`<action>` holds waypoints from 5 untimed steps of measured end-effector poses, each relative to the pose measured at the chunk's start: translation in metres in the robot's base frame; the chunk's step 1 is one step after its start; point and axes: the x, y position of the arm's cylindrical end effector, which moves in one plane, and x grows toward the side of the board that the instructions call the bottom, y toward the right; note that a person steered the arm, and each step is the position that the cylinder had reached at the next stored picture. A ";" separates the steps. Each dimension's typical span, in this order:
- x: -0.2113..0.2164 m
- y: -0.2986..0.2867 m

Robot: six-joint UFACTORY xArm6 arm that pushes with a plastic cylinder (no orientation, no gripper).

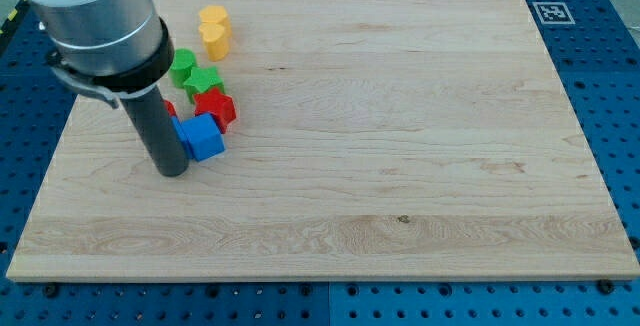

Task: Move the yellow blocks to the top of the green blocks

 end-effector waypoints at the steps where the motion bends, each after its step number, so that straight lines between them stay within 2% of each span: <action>1: -0.007 0.000; 2: 0.026 0.011; 3: 0.037 0.063; 4: 0.009 0.127; 5: -0.062 0.144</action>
